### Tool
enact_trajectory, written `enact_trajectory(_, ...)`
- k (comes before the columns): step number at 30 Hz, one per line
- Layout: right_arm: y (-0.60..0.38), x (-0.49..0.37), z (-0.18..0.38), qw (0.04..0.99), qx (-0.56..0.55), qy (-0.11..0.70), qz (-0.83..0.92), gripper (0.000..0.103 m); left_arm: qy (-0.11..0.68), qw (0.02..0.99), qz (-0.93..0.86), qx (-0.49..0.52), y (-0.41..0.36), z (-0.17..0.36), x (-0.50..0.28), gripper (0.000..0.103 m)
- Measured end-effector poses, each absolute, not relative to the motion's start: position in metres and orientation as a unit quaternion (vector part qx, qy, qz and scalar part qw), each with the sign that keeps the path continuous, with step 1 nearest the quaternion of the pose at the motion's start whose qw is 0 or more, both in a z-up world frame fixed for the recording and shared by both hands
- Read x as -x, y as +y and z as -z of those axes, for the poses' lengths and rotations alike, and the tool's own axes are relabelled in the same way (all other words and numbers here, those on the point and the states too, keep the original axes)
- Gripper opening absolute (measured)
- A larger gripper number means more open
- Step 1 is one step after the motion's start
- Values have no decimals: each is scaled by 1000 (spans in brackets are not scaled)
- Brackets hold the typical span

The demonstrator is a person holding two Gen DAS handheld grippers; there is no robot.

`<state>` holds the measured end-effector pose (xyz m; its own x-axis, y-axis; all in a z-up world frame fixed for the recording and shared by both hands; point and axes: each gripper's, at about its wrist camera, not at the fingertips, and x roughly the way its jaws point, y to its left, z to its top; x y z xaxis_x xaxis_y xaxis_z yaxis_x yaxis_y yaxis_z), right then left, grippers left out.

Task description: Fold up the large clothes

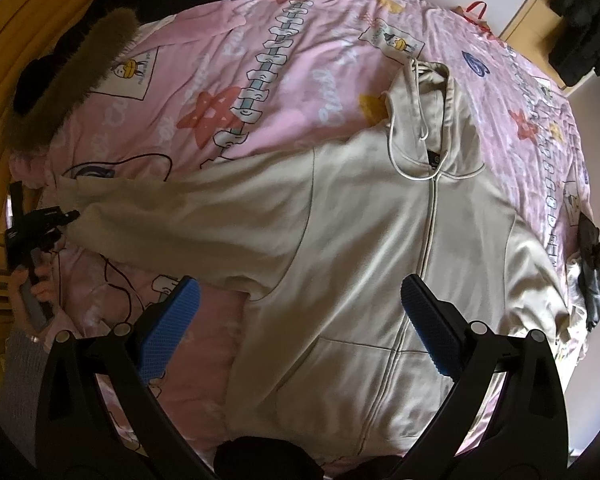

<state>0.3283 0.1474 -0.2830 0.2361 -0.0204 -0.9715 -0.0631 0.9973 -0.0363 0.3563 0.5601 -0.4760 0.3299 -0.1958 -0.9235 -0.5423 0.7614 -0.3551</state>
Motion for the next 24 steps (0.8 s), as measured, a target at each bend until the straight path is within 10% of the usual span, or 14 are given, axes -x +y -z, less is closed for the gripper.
enact_trajectory(10, 128, -344, 310, 781, -85, 613, -79, 98, 524, 825, -19, 210, 409, 374, -328, 19)
enact_trajectory(24, 62, -406, 440, 632, -285, 698, -179, 98, 526, 839, 15, 136, 223, 421, -304, 19)
